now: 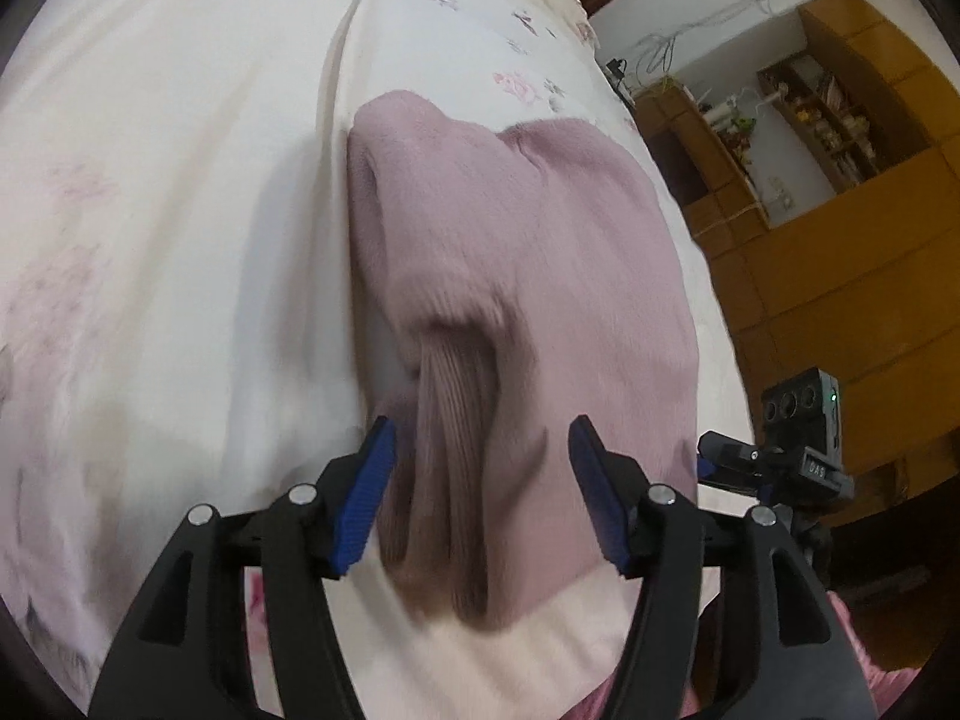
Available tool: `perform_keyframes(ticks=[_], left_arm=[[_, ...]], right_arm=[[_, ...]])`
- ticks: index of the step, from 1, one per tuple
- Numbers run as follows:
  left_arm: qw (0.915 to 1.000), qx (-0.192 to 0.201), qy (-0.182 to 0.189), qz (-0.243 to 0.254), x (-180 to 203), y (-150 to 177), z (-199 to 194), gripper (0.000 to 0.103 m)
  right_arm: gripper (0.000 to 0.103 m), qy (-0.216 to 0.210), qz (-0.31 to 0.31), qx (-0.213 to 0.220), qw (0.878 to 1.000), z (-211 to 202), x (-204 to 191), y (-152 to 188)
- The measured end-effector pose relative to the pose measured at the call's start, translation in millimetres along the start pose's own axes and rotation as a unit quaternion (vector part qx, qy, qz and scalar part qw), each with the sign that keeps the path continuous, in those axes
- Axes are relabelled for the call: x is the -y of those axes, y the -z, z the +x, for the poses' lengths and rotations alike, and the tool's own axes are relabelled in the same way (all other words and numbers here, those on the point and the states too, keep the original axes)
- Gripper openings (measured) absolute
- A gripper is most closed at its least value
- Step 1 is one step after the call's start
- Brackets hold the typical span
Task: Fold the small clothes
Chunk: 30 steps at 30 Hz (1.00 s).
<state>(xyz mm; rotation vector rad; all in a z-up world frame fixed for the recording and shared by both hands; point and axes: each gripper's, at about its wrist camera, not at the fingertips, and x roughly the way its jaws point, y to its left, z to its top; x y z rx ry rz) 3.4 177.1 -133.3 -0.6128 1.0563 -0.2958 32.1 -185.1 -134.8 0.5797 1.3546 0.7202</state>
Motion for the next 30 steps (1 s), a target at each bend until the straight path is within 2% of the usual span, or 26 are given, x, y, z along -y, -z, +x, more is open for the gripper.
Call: perform_keyframes(ticks=[4, 5, 7, 9, 12, 16, 18, 21, 24, 26, 28, 30], left_arm=[[0.9989, -0.02, -0.036, 0.023, 15.9, 7.0, 12.4, 0.062], [0.9985, -0.024, -0.044, 0.023, 16.9, 7.1, 14.9, 0.062], [0.9978, -0.032, -0.056, 0.015, 14.5, 7.8, 20.1, 0.061], [0.9973, -0.037, -0.063, 0.006, 8.4, 7.5, 22.6, 0.06], [0.9969, -0.038, -0.069, 0.006, 9.3, 6.0, 24.5, 0.06], [0.9953, -0.042, -0.085, 0.019, 18.3, 5.2, 36.3, 0.061], [0.9951, -0.045, -0.087, 0.018, 24.0, 4.8, 44.7, 0.062], [0.9953, -0.046, -0.084, 0.02, 19.6, 7.6, 48.4, 0.062], [0.9948, -0.047, -0.088, 0.021, 21.4, 7.7, 45.6, 0.062], [0.9945, -0.049, -0.091, 0.02, 16.9, 12.2, 39.8, 0.062], [0.9939, -0.052, -0.096, 0.016, 20.7, 11.6, 36.0, 0.061], [0.9937, -0.05, -0.1, 0.012, 25.4, 11.7, 29.9, 0.061]], right_arm=[[0.065, -0.001, 0.004, -0.006, 1.0, 9.0, 2.6, 10.4], [0.06, 0.001, 0.003, -0.007, 1.0, 11.9, 2.1, 10.0], [0.041, 0.007, 0.005, -0.013, 1.0, 17.4, 1.2, 8.5], [0.027, -0.007, 0.014, -0.02, 1.0, 15.7, 0.2, 7.5], [0.022, 0.018, -0.005, -0.017, 1.0, 6.8, -13.0, 6.6], [0.021, 0.051, -0.024, -0.012, 0.998, 1.1, -27.1, 7.7], [0.021, 0.067, -0.02, -0.016, 0.997, 6.3, -21.6, 9.4], [0.022, 0.073, 0.003, -0.019, 0.997, 17.0, -9.5, 11.7], [0.024, 0.061, 0.026, -0.012, 0.998, 19.6, -2.9, 14.7], [0.029, 0.071, 0.023, -0.009, 0.997, 20.8, -11.5, 15.5], [0.041, 0.096, 0.009, -0.002, 0.995, 17.3, -22.6, 16.6], [0.047, 0.112, 0.007, 0.009, 0.994, 9.9, -28.7, 20.1]])
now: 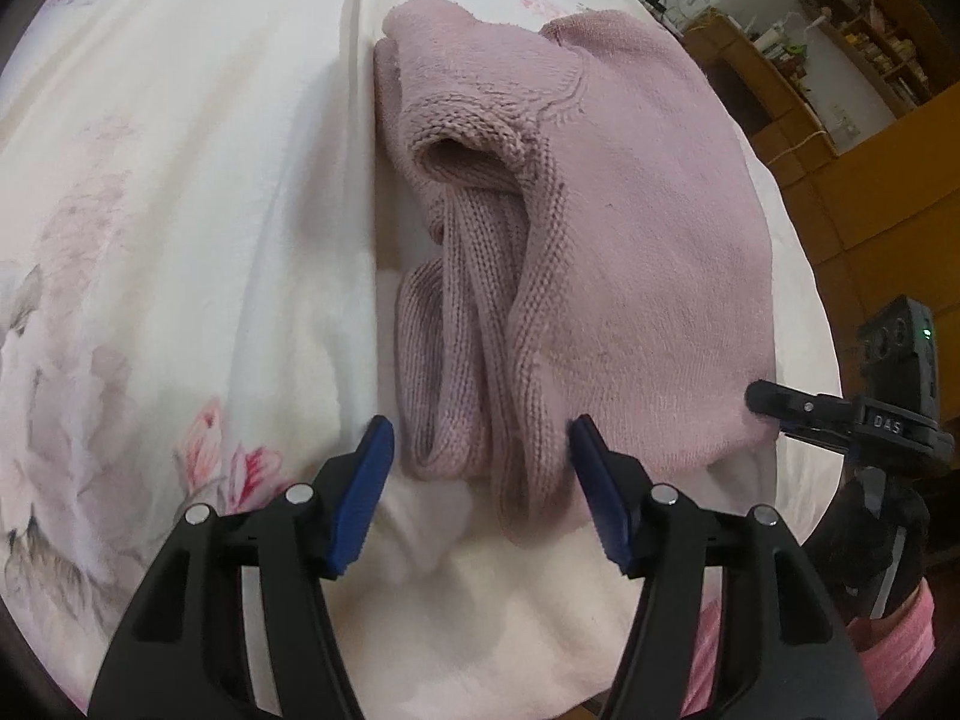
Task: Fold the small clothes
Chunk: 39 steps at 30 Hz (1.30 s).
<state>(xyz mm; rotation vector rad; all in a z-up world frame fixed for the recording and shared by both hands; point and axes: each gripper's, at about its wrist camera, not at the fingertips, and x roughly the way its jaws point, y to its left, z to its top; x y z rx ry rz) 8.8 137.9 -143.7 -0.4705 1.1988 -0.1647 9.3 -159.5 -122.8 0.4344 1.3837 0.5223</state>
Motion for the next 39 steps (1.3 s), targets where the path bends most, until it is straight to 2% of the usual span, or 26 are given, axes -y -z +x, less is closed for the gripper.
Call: perform_keyframes(ticks=[2, 3, 4, 7, 10, 23, 30, 33, 39], left_arm=[[1.0, 0.003, -0.007, 0.001, 4.4, 1.8, -8.3, 0.061], [0.9998, 0.004, -0.017, 0.005, 8.3, 2.8, -13.9, 0.062], [0.9997, 0.007, -0.022, 0.01, 11.6, 4.3, -18.8, 0.062], [0.9987, 0.023, -0.041, 0.021, 22.2, 10.2, -37.6, 0.071], [0.9974, 0.036, -0.056, 0.026, 30.2, 15.3, -55.3, 0.075], [0.9919, 0.066, -0.104, 0.032, 50.1, 47.6, -107.0, 0.087], [0.99, 0.072, -0.117, 0.029, 60.4, 54.5, -122.8, 0.09], [0.9864, 0.08, -0.138, 0.04, 66.2, 57.2, -129.7, 0.09], [0.98, 0.1, -0.166, 0.047, 78.8, 64.9, -150.3, 0.09]], right_arm=[[0.056, 0.032, -0.007, 0.018, 0.999, -13.0, -6.6, 5.8], [0.071, 0.05, -0.011, 0.027, 0.998, -18.1, -9.8, 7.3], [0.078, 0.072, -0.018, 0.039, 0.996, -25.7, -15.3, 10.9], [0.086, 0.124, -0.039, 0.057, 0.99, -40.7, -29.1, 20.9], [0.087, 0.162, -0.059, 0.073, 0.982, -56.5, -38.5, 28.9], [0.097, 0.217, -0.119, 0.106, 0.963, -86.7, -89.0, 66.3], [0.099, 0.223, -0.13, 0.113, 0.96, -99.2, -105.0, 77.5], [0.099, 0.218, -0.123, 0.105, 0.962, -101.5, -107.9, 81.1], [0.099, 0.232, -0.118, 0.102, 0.96, -110.2, -119.7, 88.5]])
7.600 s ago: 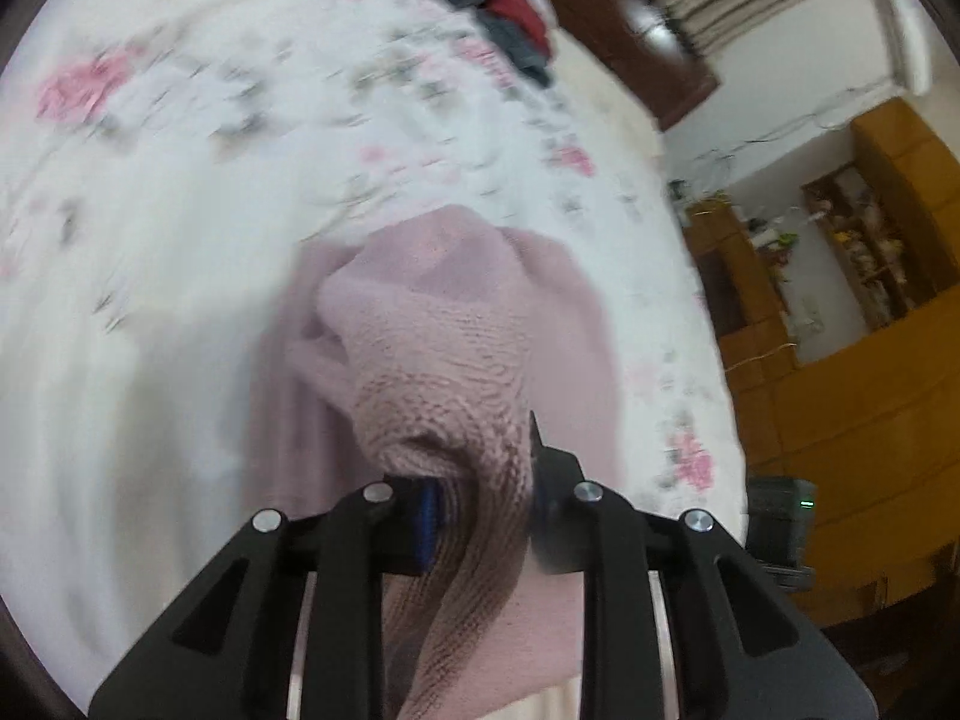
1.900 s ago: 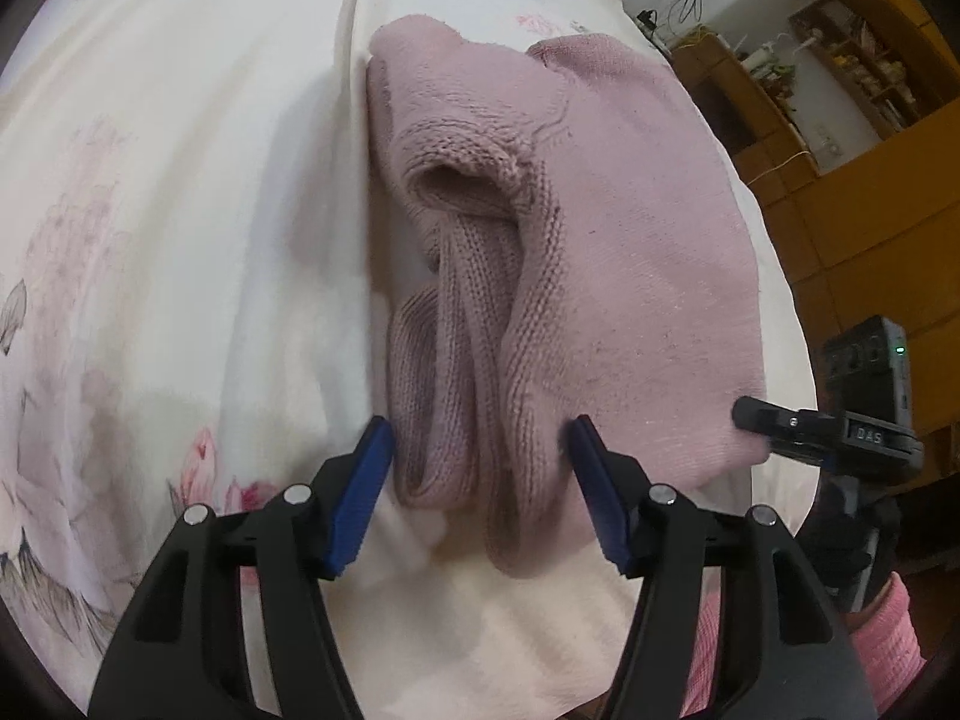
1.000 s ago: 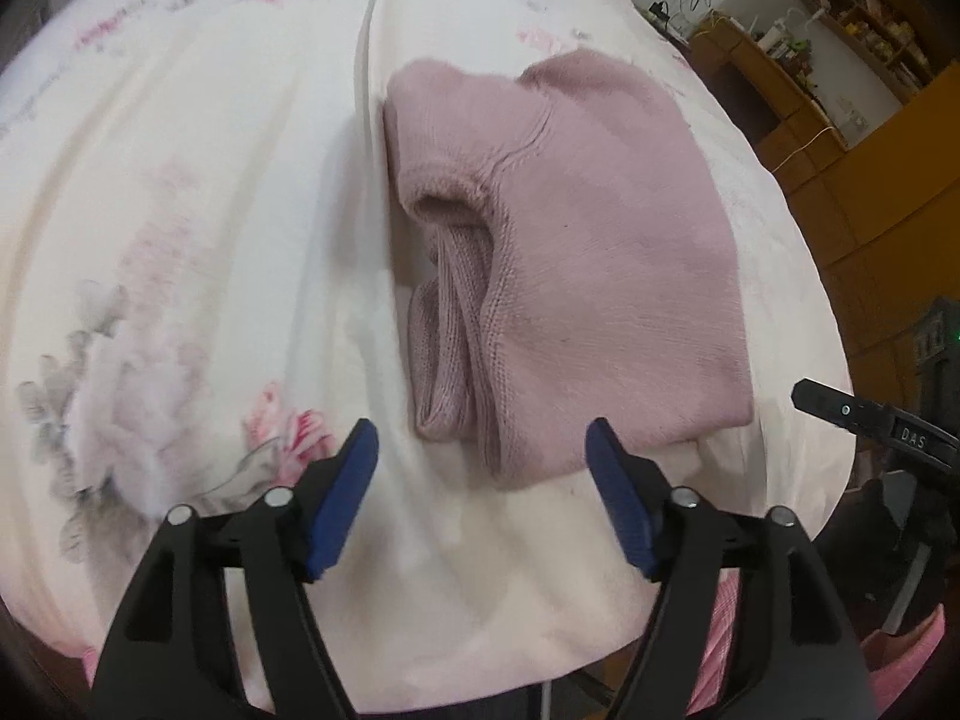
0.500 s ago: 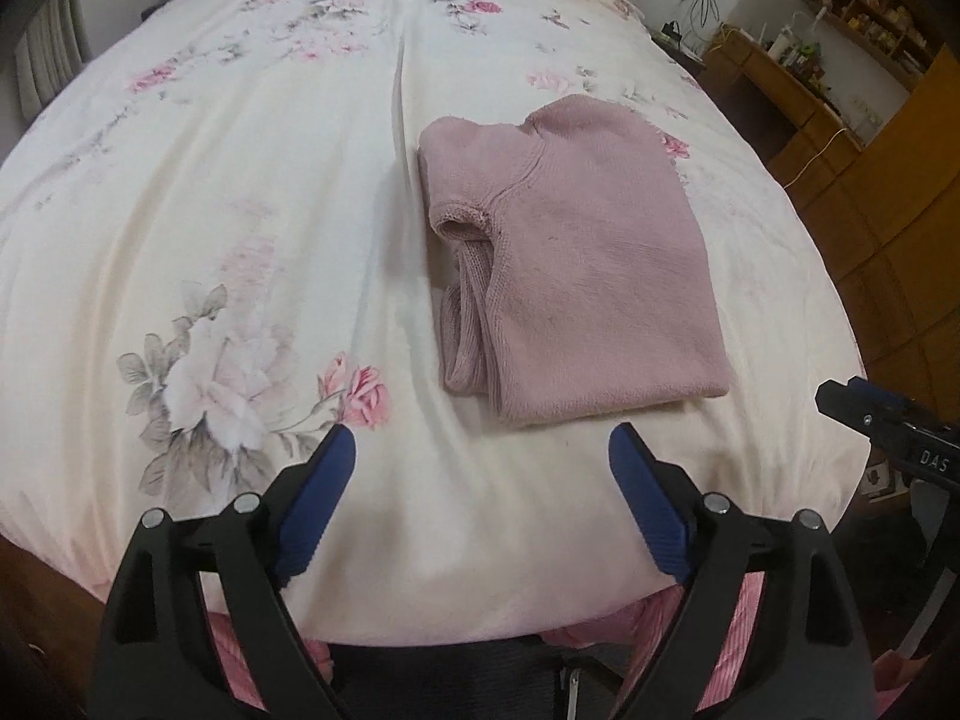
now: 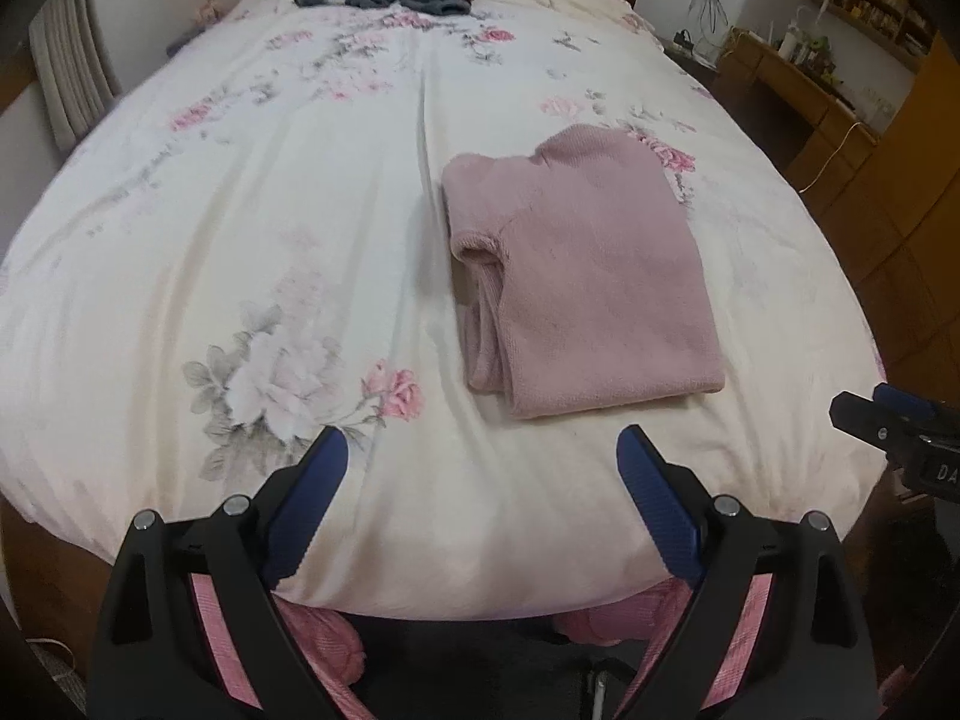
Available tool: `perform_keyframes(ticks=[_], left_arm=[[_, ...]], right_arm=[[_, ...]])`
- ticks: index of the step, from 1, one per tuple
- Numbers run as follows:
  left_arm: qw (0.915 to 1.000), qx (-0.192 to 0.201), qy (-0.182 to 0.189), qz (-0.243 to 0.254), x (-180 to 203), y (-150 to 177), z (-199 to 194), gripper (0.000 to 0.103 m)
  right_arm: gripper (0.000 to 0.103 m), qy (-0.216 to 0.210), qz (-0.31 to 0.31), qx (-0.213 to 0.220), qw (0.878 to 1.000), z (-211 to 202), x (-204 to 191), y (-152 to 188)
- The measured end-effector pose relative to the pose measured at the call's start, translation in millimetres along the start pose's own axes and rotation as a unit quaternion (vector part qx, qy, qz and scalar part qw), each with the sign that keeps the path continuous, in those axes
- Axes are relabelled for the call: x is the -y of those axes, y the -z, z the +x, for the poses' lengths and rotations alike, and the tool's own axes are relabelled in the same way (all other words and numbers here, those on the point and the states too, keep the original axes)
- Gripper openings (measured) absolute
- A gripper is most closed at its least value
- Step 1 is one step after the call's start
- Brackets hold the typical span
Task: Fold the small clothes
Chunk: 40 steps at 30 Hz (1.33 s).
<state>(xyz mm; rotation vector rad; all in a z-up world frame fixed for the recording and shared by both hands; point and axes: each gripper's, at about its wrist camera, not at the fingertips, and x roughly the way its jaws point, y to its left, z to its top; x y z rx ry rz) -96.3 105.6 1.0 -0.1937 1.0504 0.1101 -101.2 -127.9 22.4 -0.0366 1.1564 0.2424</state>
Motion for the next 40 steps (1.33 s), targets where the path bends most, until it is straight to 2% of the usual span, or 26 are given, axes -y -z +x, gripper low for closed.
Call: perform_keyframes(ticks=[7, 12, 22, 40], left_arm=[[0.9998, 0.012, -0.015, -0.009, 2.4, -2.2, -18.2, 0.09], [0.9992, 0.024, -0.032, 0.005, 11.5, -3.7, -28.0, 0.09], [0.9988, 0.019, -0.041, 0.017, 23.2, -2.6, -25.7, 0.09], [0.9985, 0.019, -0.047, 0.022, 29.2, -4.3, -23.0, 0.09]], right_arm=[[0.099, 0.034, -0.022, 0.021, 0.999, -23.0, -14.2, -2.1], [0.099, 0.051, -0.037, 0.033, 0.997, -32.7, -22.5, -4.2], [0.099, 0.056, -0.033, 0.047, 0.997, -34.5, -19.6, -8.8], [0.099, 0.064, -0.033, 0.035, 0.997, -23.1, -13.6, -10.2]])
